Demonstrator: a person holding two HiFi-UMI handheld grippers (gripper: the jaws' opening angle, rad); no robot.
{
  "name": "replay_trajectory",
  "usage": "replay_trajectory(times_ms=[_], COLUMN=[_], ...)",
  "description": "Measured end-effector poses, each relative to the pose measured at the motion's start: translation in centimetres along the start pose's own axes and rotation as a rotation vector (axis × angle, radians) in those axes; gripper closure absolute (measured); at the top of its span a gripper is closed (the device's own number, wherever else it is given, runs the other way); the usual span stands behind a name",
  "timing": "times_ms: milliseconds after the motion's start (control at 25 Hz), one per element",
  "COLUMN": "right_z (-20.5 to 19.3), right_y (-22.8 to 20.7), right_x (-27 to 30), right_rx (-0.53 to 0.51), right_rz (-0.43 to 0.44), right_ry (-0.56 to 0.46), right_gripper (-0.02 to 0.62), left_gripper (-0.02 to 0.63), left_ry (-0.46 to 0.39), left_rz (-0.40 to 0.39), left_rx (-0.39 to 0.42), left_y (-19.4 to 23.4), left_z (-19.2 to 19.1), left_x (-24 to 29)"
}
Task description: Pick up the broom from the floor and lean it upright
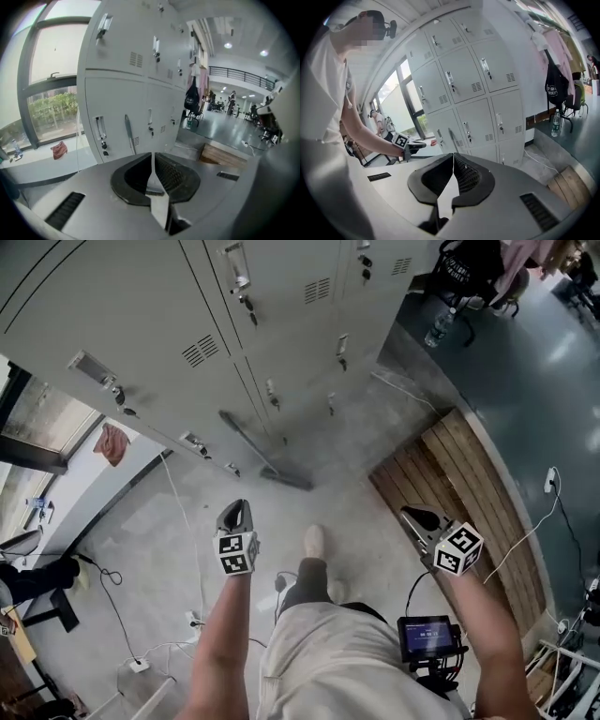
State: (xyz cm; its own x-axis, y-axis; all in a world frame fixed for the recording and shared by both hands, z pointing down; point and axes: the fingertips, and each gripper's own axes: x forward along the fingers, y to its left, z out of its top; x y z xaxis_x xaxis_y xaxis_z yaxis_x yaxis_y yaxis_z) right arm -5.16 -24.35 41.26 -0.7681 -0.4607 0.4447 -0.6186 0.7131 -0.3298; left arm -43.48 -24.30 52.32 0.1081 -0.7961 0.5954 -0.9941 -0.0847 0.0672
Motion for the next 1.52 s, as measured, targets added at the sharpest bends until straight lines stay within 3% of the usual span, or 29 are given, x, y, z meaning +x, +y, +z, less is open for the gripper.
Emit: replay_trajectory(times_ms=[240,360,640,800,1160,1520], right_z=[-1.2,-1.6,-4.6,-5.3,-3.8,-1.6], right_y=[4.5,6.3,8.2,10.0,15.9,19.8], right_x=[-5.8,-8.5,-12.7,-14.0,-11.0,-8.7], right_rx=[-0.054,-0.058,0.005,0.029,0.036,-0.005], right_rz=[0.009,0.022,0.023,0.036,0.070,0.107], right_ry=[-0.085,-0.121,-0.150,-0.178,-0.262,-0.273], right_gripper=[0.579,0.579,0.580,0.579,0.580,0.580], left_gripper=[0.586,0.586,0.588,0.588,0.588,0.588], left_ry=[-0.107,-0.139,-0.142,-0.168,-0.231,-0.245], left_rz=[-0.183,-0.233,-0.227,-0.223,-0.247,-0.267], left_rx=[0.082,0.099,0.027,0.042,0.002,-0.026], left_y=[-7.9,-10.6,-11.7,-11.8,-10.7,-8.9], left_z=[1.2,1.0,-1.5,-1.3,-1.7,-2.8], left_x=[-9.8,-14.5,-22.0,-24.8,-28.6,-30.4])
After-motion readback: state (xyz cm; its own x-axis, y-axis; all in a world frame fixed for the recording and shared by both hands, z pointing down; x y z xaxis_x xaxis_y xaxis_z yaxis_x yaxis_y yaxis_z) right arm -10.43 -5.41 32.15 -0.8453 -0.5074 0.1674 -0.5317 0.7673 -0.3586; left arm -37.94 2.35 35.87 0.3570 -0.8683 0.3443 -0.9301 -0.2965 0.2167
